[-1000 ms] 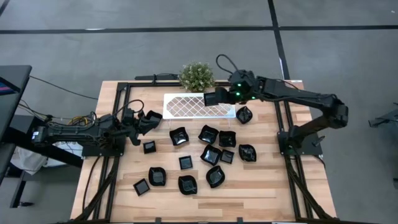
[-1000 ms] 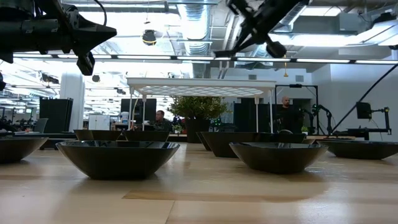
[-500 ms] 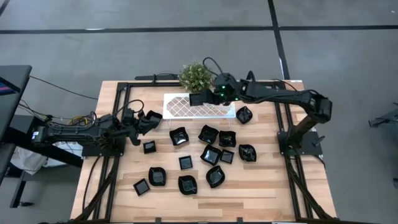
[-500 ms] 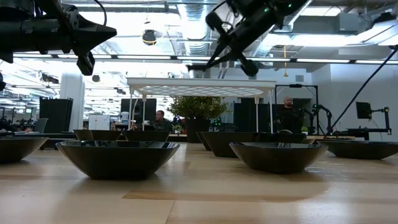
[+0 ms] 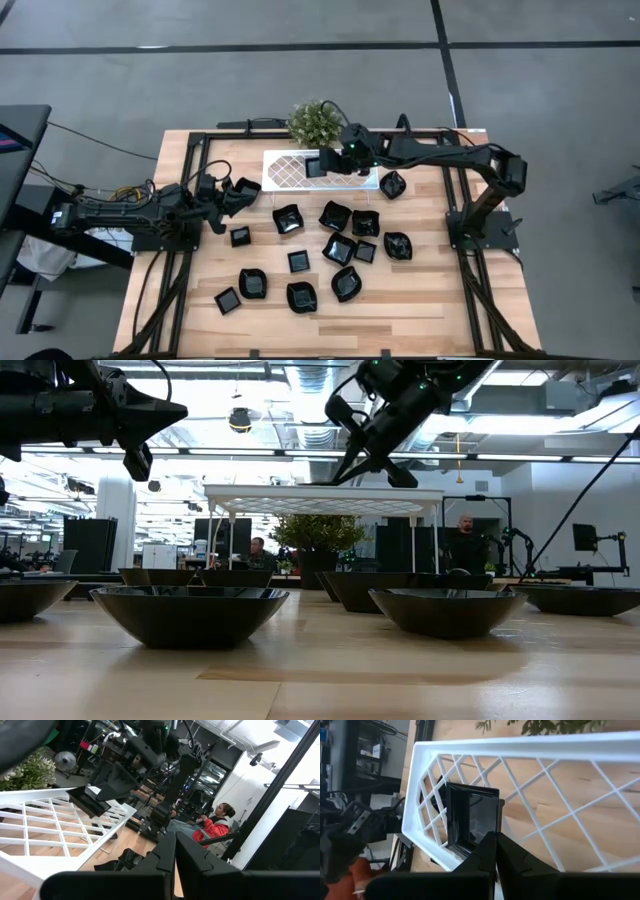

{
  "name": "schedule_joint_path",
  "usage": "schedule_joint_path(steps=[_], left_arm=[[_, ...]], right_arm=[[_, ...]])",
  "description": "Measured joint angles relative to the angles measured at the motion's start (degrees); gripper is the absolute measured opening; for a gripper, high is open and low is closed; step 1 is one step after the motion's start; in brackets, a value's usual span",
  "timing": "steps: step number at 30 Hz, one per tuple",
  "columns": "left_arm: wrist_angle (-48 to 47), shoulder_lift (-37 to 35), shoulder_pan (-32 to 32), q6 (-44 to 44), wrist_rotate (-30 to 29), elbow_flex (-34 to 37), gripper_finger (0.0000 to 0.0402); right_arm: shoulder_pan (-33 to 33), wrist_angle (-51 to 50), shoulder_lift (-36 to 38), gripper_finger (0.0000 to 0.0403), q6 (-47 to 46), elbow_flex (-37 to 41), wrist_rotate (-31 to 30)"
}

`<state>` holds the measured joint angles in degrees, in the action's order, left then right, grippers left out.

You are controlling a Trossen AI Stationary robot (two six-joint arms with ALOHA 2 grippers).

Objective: Pick & Place Mini shaped plates
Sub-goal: Put the square plate on the shelf

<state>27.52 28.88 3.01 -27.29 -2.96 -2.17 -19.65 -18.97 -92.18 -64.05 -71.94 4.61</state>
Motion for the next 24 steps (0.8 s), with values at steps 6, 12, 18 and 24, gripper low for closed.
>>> schedule_joint_path(steps=[6, 12, 18, 24], left_arm=[[0.01, 0.00, 0.00, 0.00, 0.00, 0.00, 0.0012], [0.01, 0.00, -0.01, 0.00, 0.00, 0.00, 0.0012], [0.01, 0.00, 0.00, 0.00, -0.01, 0.00, 0.0012], [0.01, 0.00, -0.01, 0.00, 0.00, 0.00, 0.0012]], right_arm=[[-0.04, -1.79, 0.00, 0.0000, 0.00, 0.00, -0.14], [-0.04, -2.58, 0.00, 0.0000, 0.02, 0.00, -1.54], [-0.04, -3.06, 0.03, 0.0000, 0.01, 0.00, -1.65], [-0.04, -2.90, 0.04, 0.0003, 0.00, 0.00, -1.65]])
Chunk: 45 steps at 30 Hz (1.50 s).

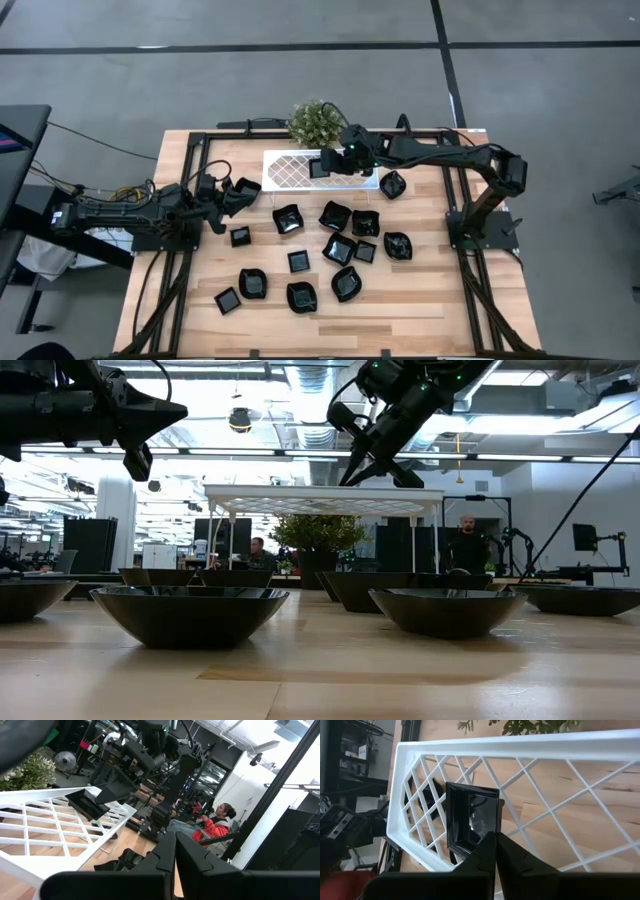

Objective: Pick & Place Mini shaped plates
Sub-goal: Put the square plate on the shelf, then stack the square plate on top of the square plate on the shelf

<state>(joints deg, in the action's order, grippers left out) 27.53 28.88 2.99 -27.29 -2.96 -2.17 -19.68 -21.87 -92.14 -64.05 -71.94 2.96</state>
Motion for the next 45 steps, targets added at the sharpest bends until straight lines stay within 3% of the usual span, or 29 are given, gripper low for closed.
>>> schedule_joint_path(steps=[14, 37, 45], left_arm=[[0.00, 0.00, -0.01, 0.00, 0.00, 0.00, 0.0012], [0.07, 0.00, 0.01, 0.00, 0.00, 0.00, 0.0012], [0.55, 0.00, 0.01, -0.02, 0.00, 0.00, 0.0012]], right_arm=[[0.00, 0.03, 0.00, 0.0055, -0.09, 0.00, -0.02], [-0.33, -2.55, 3.14, 0.0056, -0.08, 0.00, 0.28], [-0.10, -2.55, 4.78, 0.0056, 0.83, 0.02, 4.74]])
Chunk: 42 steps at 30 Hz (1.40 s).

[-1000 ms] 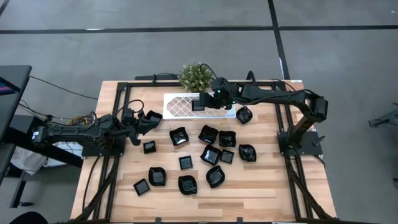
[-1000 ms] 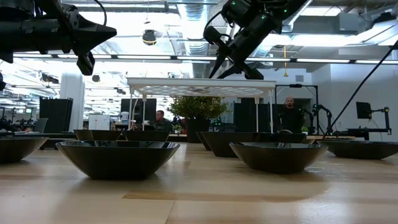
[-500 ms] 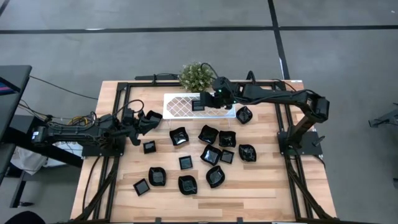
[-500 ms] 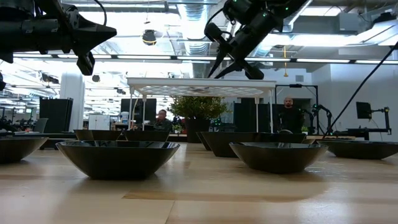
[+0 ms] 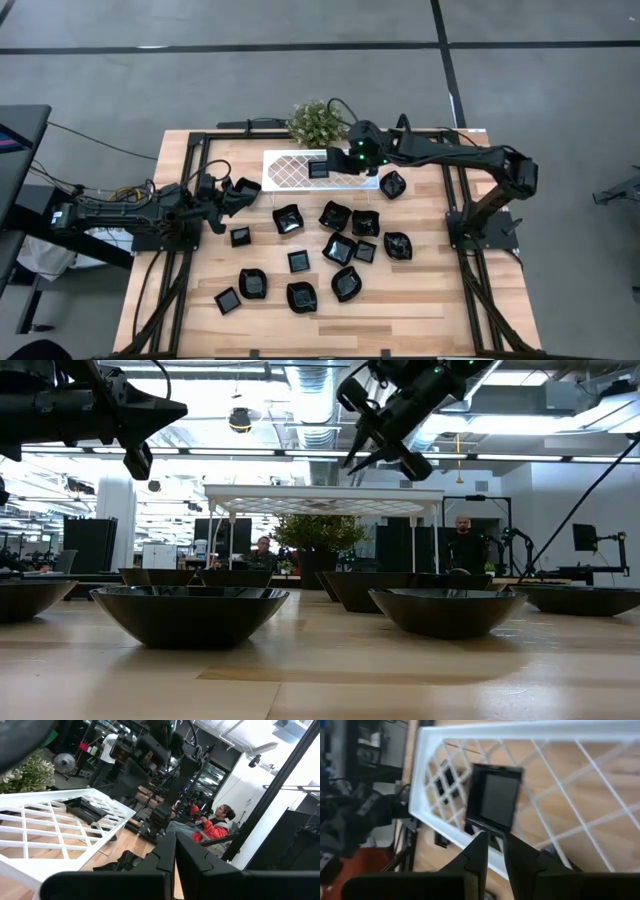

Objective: Pick & Place Mini shaped plates
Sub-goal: Stack the square plate on top of the square plate on the shelf

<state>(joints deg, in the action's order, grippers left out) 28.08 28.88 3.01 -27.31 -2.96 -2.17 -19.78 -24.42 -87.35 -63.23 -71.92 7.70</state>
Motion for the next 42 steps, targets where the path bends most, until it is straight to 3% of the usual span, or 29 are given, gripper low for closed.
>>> schedule_joint_path(steps=[19, 33, 42], left_arm=[[0.30, 0.00, -0.02, 0.00, 0.00, 0.00, 0.0012], [0.37, -0.02, 0.00, 0.00, 0.00, 0.00, 0.0012], [0.48, 0.00, -0.02, 0.00, 0.00, 0.00, 0.0012]], right_arm=[[7.71, 0.02, 0.04, 0.0056, 1.85, -0.02, 1.44], [4.99, 1.01, 1.94, 0.0056, 1.34, 0.06, 7.59], [4.81, 3.22, 8.72, 0.0056, 9.65, 0.00, 2.41]])
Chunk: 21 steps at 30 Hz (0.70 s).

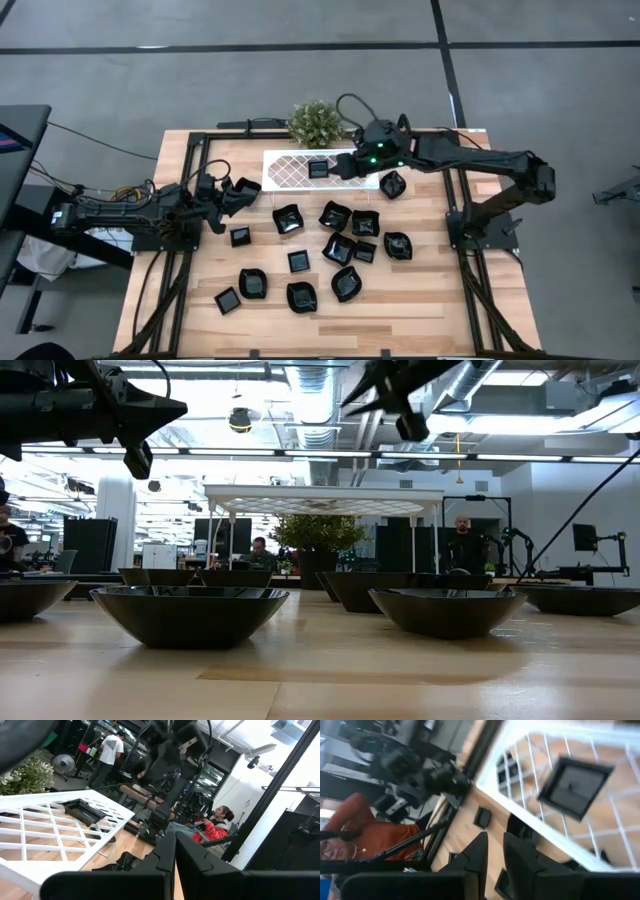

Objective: Pick & Place Mini shaped plates
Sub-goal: Stack the square plate on top of the square plate on the shelf

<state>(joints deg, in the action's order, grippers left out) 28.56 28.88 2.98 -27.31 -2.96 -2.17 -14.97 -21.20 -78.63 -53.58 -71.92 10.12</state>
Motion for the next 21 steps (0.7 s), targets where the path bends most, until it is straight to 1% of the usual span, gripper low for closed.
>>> schedule_joint_path(steps=[4, 8, 15, 21], left_arm=[[0.04, 0.00, 0.01, 0.00, 0.00, 0.00, 0.0012], [0.11, -0.01, 0.02, 0.00, 0.00, 0.00, 0.0012], [0.27, 0.00, 0.02, 0.00, 0.00, 0.00, 0.0012], [0.60, 0.00, 0.02, 0.00, 0.00, 0.00, 0.0012]], right_arm=[[1.91, -0.55, 3.26, 0.0056, 5.43, 0.00, -2.85], [4.93, -3.70, 7.10, 0.0056, 10.29, 0.00, -9.22], [10.28, -13.82, 12.66, 0.0056, 11.75, 0.00, -22.36], [15.96, -19.15, 15.51, 0.0056, 11.71, 0.00, -30.86]])
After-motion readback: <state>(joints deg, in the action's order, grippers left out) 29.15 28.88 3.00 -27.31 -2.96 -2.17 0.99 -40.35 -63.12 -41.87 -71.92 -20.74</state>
